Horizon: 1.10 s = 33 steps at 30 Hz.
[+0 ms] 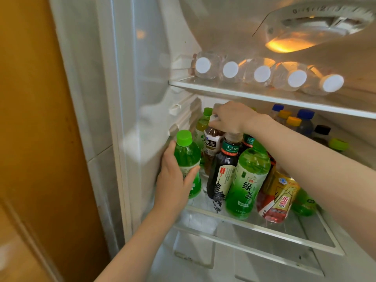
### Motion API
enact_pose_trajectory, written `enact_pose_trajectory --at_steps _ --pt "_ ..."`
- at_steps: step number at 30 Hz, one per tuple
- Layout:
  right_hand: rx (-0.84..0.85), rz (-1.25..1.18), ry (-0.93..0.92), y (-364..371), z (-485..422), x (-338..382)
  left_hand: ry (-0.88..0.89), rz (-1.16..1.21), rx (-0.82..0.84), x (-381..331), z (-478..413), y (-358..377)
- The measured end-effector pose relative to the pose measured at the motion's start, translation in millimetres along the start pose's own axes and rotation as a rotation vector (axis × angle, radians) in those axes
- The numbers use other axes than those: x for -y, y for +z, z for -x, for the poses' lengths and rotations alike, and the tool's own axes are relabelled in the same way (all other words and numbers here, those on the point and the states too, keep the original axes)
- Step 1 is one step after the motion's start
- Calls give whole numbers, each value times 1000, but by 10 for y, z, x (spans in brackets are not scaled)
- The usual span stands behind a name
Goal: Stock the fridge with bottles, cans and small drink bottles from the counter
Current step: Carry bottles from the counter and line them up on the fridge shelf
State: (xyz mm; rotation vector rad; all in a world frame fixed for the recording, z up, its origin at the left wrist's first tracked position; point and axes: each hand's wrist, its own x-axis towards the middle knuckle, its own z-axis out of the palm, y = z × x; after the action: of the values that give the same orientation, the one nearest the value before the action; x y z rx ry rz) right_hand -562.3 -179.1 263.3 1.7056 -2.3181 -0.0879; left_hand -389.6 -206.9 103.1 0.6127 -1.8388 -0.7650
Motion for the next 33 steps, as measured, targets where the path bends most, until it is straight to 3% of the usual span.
enact_pose_trajectory --at_steps 6,11,20,26,33 --pt "-168 26 -207 -80 231 29 20 25 3 -9 33 -19" --pt "-442 41 -296 -19 468 167 24 38 15 -29 50 -31" --pt "-681 -83 -248 -128 925 184 104 101 -16 -22 108 -88" --pt "-865 -179 -111 -121 1332 197 80 94 -26 94 301 -85" --pt "-945 -347 39 -330 1721 20 78 83 -73 74 297 -75"
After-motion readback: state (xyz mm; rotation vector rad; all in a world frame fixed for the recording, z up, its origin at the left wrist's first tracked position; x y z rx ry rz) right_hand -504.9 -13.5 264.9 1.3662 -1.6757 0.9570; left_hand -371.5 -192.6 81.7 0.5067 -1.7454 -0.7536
